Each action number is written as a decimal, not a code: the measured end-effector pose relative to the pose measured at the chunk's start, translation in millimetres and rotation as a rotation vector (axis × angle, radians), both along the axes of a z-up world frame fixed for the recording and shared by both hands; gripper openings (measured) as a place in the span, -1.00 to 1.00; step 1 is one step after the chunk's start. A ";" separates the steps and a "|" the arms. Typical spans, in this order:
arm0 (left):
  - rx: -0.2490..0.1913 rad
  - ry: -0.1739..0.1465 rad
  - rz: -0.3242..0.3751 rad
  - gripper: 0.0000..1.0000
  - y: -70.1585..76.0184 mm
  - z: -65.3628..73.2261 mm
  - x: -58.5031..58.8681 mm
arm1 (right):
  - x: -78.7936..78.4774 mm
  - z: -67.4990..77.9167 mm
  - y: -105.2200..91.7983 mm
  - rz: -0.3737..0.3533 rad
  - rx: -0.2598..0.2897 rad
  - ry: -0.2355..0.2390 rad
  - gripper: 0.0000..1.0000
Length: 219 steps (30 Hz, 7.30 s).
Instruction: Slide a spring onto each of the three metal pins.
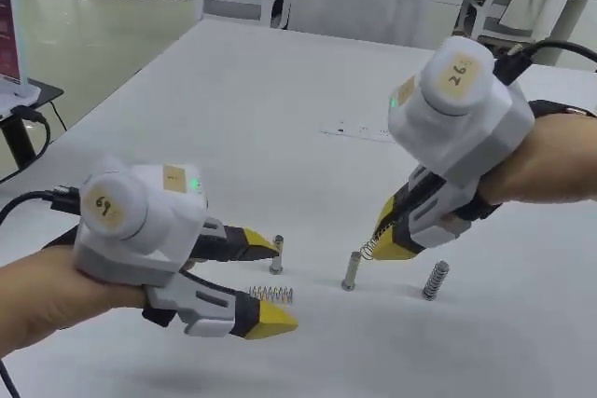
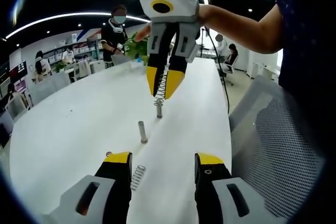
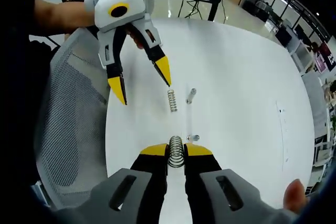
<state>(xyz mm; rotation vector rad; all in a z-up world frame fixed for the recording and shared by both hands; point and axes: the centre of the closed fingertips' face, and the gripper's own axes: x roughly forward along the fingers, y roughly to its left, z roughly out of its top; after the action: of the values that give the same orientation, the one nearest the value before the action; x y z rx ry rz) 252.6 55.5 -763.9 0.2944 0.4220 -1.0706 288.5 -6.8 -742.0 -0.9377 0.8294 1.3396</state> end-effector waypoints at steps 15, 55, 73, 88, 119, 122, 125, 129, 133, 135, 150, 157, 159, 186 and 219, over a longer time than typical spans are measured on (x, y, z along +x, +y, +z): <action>-0.036 0.032 0.080 -0.05 12.6 -12.0 7.5 | 15.6 -8.8 -5.7 0.014 -0.079 -0.016 -0.82; -0.031 0.070 0.132 0.17 23.3 -25.8 11.9 | 38.8 -43.2 3.9 0.070 -0.244 0.002 -0.82; -0.030 0.072 0.126 0.13 23.7 -27.1 11.2 | 43.6 -58.8 7.7 0.081 -0.283 0.025 -0.82; -0.028 0.074 0.122 0.11 22.8 -27.6 11.0 | 43.4 -78.9 9.1 0.079 -0.338 0.034 -0.82; -0.024 0.080 0.125 0.10 23.6 -29.5 11.6 | 43.2 -111.2 7.6 0.051 -0.358 0.060 -0.81; -0.022 0.080 0.123 0.10 23.3 -29.9 11.1 | 42.3 -110.9 8.2 0.056 -0.352 0.062 -0.80; -0.022 0.080 0.123 0.10 23.2 -29.7 11.1 | 41.2 -110.4 9.4 0.063 -0.340 0.061 -0.75; -0.021 0.080 0.121 0.10 22.8 -29.7 10.9 | 40.2 -109.7 10.6 0.069 -0.324 0.059 -0.68; -0.019 0.081 0.119 0.10 22.1 -29.8 10.4 | 39.4 -107.8 11.5 0.073 -0.308 0.052 -0.61; -0.019 0.081 0.118 0.10 22.1 -29.9 10.4 | 38.8 -106.4 12.2 0.072 -0.300 0.051 -0.59; -0.014 0.080 0.119 0.10 22.9 -30.6 10.7 | 26.1 -92.8 36.4 0.112 -0.237 0.028 -0.60; -0.012 0.079 0.121 0.10 23.3 -30.8 11.0 | 19.8 -91.7 52.2 0.128 -0.194 0.028 -0.65; -0.010 0.080 0.121 0.10 23.5 -31.2 10.9 | 17.1 -92.3 57.6 0.132 -0.179 0.035 -0.65; -0.010 0.096 0.125 0.09 25.2 -34.5 10.2 | 7.2 -115.9 80.5 0.171 -0.143 0.059 -0.79; 0.010 0.079 0.116 0.04 23.1 -33.1 9.3 | -4.5 -88.6 68.0 0.169 -0.125 0.053 -0.84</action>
<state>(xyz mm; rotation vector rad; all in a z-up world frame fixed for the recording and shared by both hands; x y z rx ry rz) 261.9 78.6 -797.0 0.2337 0.5098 -0.9686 284.0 61.2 -830.6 -1.0939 0.8984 1.4768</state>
